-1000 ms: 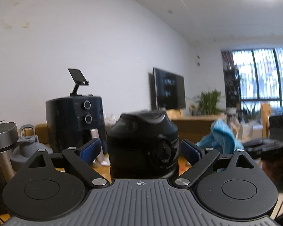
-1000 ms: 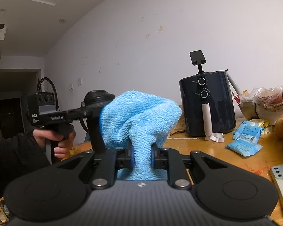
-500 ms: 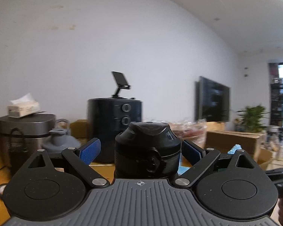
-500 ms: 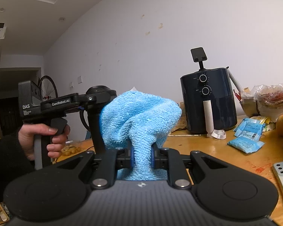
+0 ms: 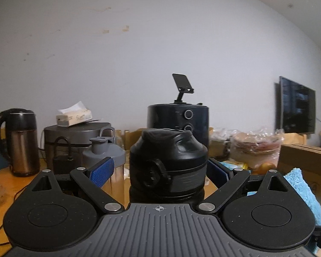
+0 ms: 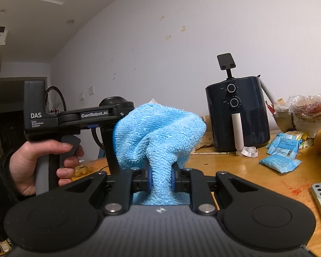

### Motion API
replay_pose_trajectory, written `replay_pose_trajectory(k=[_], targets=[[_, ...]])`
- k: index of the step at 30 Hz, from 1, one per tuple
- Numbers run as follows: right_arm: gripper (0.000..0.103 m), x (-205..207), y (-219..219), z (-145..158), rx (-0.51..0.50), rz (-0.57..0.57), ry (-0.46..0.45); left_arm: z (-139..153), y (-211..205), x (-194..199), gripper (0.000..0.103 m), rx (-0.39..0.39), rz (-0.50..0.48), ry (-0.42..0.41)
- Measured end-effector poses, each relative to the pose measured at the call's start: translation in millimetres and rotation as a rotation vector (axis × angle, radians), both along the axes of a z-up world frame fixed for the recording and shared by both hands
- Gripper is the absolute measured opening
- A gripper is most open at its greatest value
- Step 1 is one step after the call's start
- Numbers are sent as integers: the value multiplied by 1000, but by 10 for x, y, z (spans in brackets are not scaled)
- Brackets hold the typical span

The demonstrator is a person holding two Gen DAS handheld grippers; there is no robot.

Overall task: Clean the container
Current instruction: 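Turn the bottle with the left gripper while the right gripper wipes it with the towel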

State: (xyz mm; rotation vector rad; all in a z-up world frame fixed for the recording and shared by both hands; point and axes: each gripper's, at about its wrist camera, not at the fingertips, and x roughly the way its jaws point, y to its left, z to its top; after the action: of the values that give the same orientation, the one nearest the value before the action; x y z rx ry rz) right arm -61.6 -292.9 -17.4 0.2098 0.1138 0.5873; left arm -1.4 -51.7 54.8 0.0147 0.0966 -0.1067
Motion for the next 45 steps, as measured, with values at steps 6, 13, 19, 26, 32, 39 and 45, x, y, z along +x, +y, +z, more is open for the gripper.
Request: replay_pose_trajectory(k=[6, 13, 19, 26, 32, 39, 45], targets=[[11, -8, -16, -3, 1, -2, 2, 39, -116, -15, 95, -7, 43, -5], [11, -32, -46, -6, 3, -4, 3, 37, -180, -2, 94, -18, 97, 3], [11, -47, -67, -4, 5, -6, 4, 25, -205, 12, 91, -10, 128, 16], [11, -46, -73, -3, 3, -6, 7, 10, -255, 0, 68, 12, 139, 10], [11, -45, -73, 4, 4, -7, 8, 3, -292, -2, 68, 21, 156, 7], [11, -47, -68, -3, 4, -5, 13, 6, -296, 0, 68, 21, 156, 10], [11, -33, -59, -14, 3, -1, 17, -8, -229, -2, 68, 20, 117, 1]])
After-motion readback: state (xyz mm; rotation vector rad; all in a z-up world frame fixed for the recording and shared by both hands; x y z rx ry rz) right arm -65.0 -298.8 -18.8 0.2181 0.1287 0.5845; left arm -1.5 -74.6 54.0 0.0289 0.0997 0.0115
